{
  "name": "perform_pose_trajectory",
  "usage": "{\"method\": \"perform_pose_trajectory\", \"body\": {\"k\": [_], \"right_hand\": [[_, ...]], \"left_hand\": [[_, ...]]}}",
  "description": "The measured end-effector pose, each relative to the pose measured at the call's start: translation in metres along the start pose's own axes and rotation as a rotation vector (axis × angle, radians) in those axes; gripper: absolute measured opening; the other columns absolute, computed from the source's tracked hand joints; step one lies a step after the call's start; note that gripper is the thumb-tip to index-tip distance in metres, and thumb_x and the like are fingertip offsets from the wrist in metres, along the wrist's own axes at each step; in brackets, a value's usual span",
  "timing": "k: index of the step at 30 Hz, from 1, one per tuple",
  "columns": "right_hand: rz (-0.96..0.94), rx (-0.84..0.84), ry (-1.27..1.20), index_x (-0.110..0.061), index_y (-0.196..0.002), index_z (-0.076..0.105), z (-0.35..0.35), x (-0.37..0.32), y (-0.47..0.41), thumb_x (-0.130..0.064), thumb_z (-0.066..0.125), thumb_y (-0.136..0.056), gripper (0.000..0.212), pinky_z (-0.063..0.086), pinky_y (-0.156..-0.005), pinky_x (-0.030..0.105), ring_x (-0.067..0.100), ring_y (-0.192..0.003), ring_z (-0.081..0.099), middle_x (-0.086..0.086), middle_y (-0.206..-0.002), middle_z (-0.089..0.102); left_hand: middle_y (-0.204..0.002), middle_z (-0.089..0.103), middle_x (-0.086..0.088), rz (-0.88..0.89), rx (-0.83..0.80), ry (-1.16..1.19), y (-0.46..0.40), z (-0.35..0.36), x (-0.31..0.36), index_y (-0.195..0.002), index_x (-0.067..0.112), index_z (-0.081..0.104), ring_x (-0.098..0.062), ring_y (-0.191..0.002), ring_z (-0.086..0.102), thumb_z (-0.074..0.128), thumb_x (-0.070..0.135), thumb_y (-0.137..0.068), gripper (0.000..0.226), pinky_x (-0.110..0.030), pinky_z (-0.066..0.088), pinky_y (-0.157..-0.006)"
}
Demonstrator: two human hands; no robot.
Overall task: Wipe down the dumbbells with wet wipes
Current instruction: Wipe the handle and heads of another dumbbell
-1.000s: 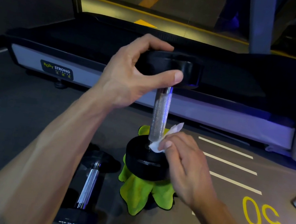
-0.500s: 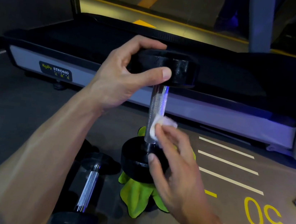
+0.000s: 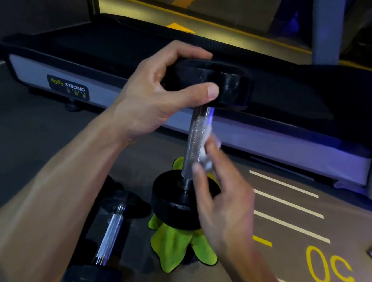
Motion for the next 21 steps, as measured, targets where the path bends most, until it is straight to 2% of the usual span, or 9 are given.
{"method": "perform_pose_trajectory", "body": {"k": [3,6,7,10,12,14,17,19,21], "right_hand": [[0.061,-0.078,0.016,-0.023,-0.144,0.058,-0.001,0.002,0.002,-0.020,0.058,-0.103,0.042,0.050,-0.105,0.027,-0.006,-0.125,0.058,-0.013,-0.138,0.065],[0.038,0.009,-0.038,-0.019,-0.132,0.065,-0.008,-0.015,-0.031,-0.019,0.052,-0.105,0.029,0.055,-0.092,0.033,0.008,-0.101,0.070,-0.005,-0.115,0.074],[0.019,0.027,-0.045,-0.016,-0.132,0.064,-0.007,-0.021,-0.033,-0.018,0.052,-0.105,0.029,0.054,-0.092,0.031,0.008,-0.101,0.069,-0.003,-0.116,0.074],[-0.005,-0.047,0.055,-0.011,-0.147,0.053,0.006,-0.020,-0.003,-0.014,0.055,-0.103,0.044,0.037,-0.107,0.008,-0.013,-0.132,0.048,-0.012,-0.148,0.053],[-0.034,-0.081,0.104,-0.011,-0.143,0.058,0.003,-0.014,0.013,-0.018,0.062,-0.099,0.045,0.036,-0.105,0.005,-0.007,-0.131,0.052,-0.011,-0.144,0.058],[0.036,-0.095,0.070,-0.023,-0.136,0.064,-0.003,-0.012,0.002,-0.028,0.069,-0.096,0.041,0.039,-0.093,0.000,-0.002,-0.113,0.063,-0.015,-0.122,0.072],[0.188,-0.088,-0.054,-0.031,-0.120,0.067,-0.003,-0.006,-0.021,-0.041,0.078,-0.087,0.036,0.054,-0.091,0.021,0.003,-0.097,0.069,-0.012,-0.103,0.075],[0.276,-0.079,-0.152,-0.025,-0.107,0.070,0.000,0.004,-0.022,-0.033,0.081,-0.086,0.024,0.057,-0.087,0.033,0.006,-0.090,0.072,-0.010,-0.095,0.076],[0.352,-0.127,-0.295,-0.021,-0.098,0.073,0.002,0.018,-0.014,-0.022,0.078,-0.090,0.010,0.058,-0.086,0.032,0.008,-0.088,0.074,-0.008,-0.092,0.078]], "left_hand": [[-0.108,0.072,0.013,0.011,-0.001,0.017,0.002,0.001,0.001,-0.123,0.020,0.066,-0.005,-0.103,0.067,0.080,0.035,-0.080,0.048,-0.026,0.056,-0.092],[-0.106,0.071,0.015,0.017,-0.007,0.002,0.002,0.004,0.002,-0.123,0.021,0.066,-0.003,-0.101,0.067,0.081,0.036,-0.079,0.049,-0.025,0.055,-0.092],[-0.105,0.071,0.016,0.017,-0.001,-0.005,0.001,0.004,0.001,-0.122,0.022,0.066,-0.002,-0.100,0.067,0.081,0.037,-0.079,0.048,-0.024,0.054,-0.091],[-0.101,0.072,0.020,0.007,0.042,0.001,0.000,-0.002,-0.002,-0.121,0.023,0.066,0.000,-0.097,0.066,0.080,0.039,-0.078,0.047,-0.022,0.052,-0.088],[-0.100,0.071,0.021,0.005,0.050,0.003,0.001,-0.003,-0.003,-0.121,0.023,0.066,0.001,-0.096,0.065,0.080,0.039,-0.078,0.047,-0.020,0.051,-0.086],[-0.101,0.070,0.020,0.010,0.039,0.003,0.003,-0.002,-0.002,-0.122,0.021,0.065,0.001,-0.097,0.065,0.080,0.036,-0.080,0.047,-0.019,0.052,-0.086],[-0.104,0.071,0.018,0.018,0.009,-0.011,0.003,0.003,0.002,-0.122,0.022,0.065,-0.001,-0.099,0.067,0.081,0.035,-0.081,0.046,-0.023,0.054,-0.088],[-0.105,0.072,0.018,0.024,-0.002,-0.011,0.005,0.005,0.004,-0.122,0.023,0.065,-0.001,-0.101,0.067,0.082,0.035,-0.081,0.046,-0.022,0.053,-0.089],[-0.106,0.072,0.017,0.036,-0.003,-0.012,0.007,0.007,0.007,-0.122,0.022,0.065,-0.001,-0.102,0.068,0.082,0.036,-0.080,0.047,-0.021,0.052,-0.090]]}}
Point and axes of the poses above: each hand's wrist, its own y-axis away from the middle knuckle, its own z-axis out of the palm, x = y × z, the point moved 7 cm from there along -y, towards the middle knuckle
